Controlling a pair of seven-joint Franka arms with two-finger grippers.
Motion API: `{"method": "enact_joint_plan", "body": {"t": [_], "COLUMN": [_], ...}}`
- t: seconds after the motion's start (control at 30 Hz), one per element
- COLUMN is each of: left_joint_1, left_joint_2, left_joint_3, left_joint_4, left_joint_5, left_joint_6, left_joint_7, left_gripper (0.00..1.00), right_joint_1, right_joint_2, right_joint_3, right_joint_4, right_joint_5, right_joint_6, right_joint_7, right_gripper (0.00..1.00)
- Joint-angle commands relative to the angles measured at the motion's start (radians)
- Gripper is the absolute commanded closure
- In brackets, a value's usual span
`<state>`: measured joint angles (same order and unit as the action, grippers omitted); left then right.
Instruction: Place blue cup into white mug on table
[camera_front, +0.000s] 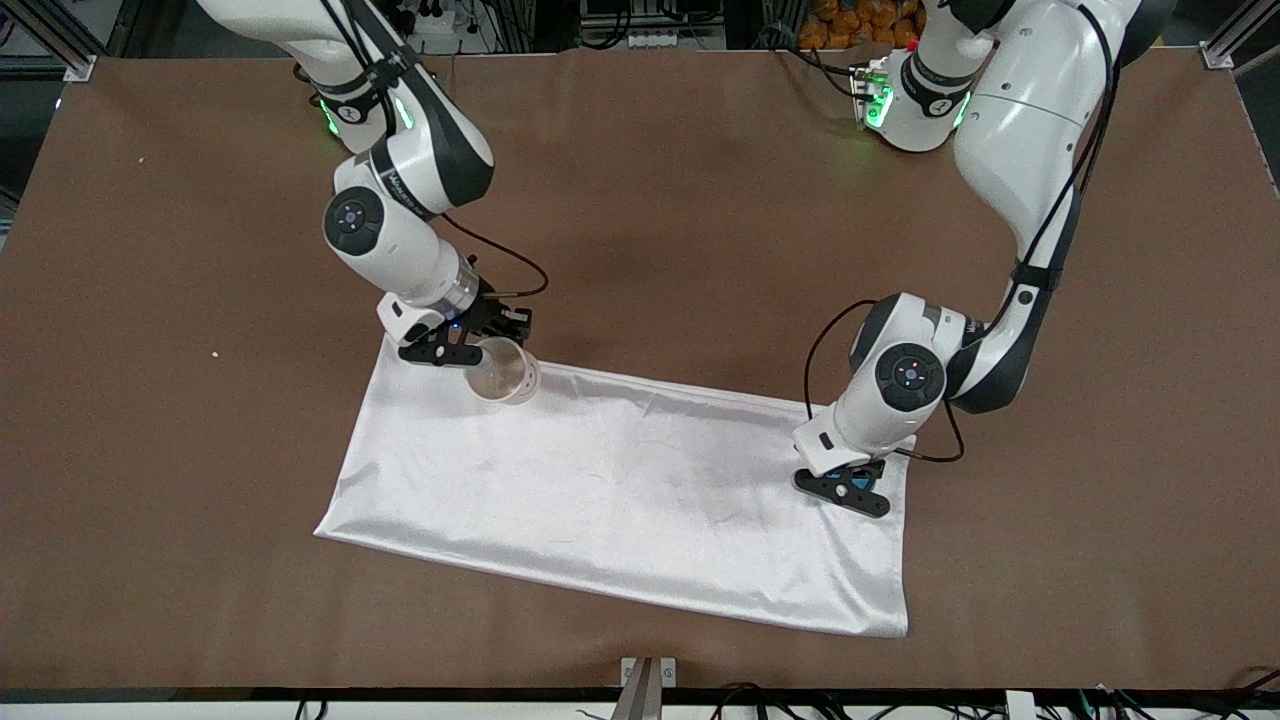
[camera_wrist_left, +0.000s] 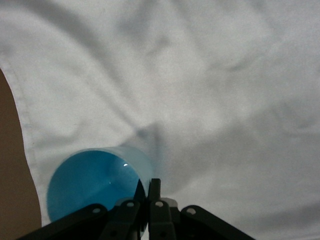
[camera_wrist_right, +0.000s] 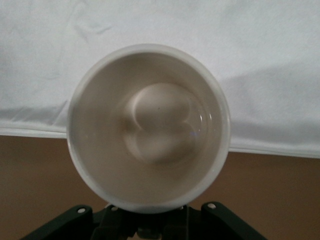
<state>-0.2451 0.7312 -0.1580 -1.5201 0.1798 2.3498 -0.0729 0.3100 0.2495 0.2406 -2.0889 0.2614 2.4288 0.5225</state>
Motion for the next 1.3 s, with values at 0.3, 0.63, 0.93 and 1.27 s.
{"method": "enact_joint_plan", "body": {"t": [0.3, 0.63, 0.93, 1.27], "left_joint_1": [0.018, 0.032, 0.020, 0.021], "left_joint_2": [-0.122, -0.280, -0.453, -0.533], "left_joint_3": [-0.008, -0.006, -0.009, -0.075], "left_joint_4": [-0.038, -0.140, -0.279, -0.305], "left_joint_5": [0.024, 0.018, 0.020, 0.023], "left_joint_6": [-0.124, -0.234, -0.283, -0.383], "left_joint_7": [0.028, 0.013, -0.100, -0.234], "left_gripper": [1.00, 1.00, 1.00, 1.00], "right_joint_1": [0.185, 0.245, 0.296, 0.339], "right_joint_2": [0.053, 0.131, 0.145, 0.152], "right_joint_3": [-0.006, -0.006, -0.006, -0.007], "right_joint_4": [-0.002, 0.006, 0.007, 0.018], "right_joint_5": [-0.016, -0.224, -0.261, -0.263], "right_joint_6": [0.096, 0.159, 0.159, 0.165], "right_joint_7": [0.203, 0.421, 0.525, 0.617], "right_gripper": [1.00, 1.00, 1.00, 1.00]}}
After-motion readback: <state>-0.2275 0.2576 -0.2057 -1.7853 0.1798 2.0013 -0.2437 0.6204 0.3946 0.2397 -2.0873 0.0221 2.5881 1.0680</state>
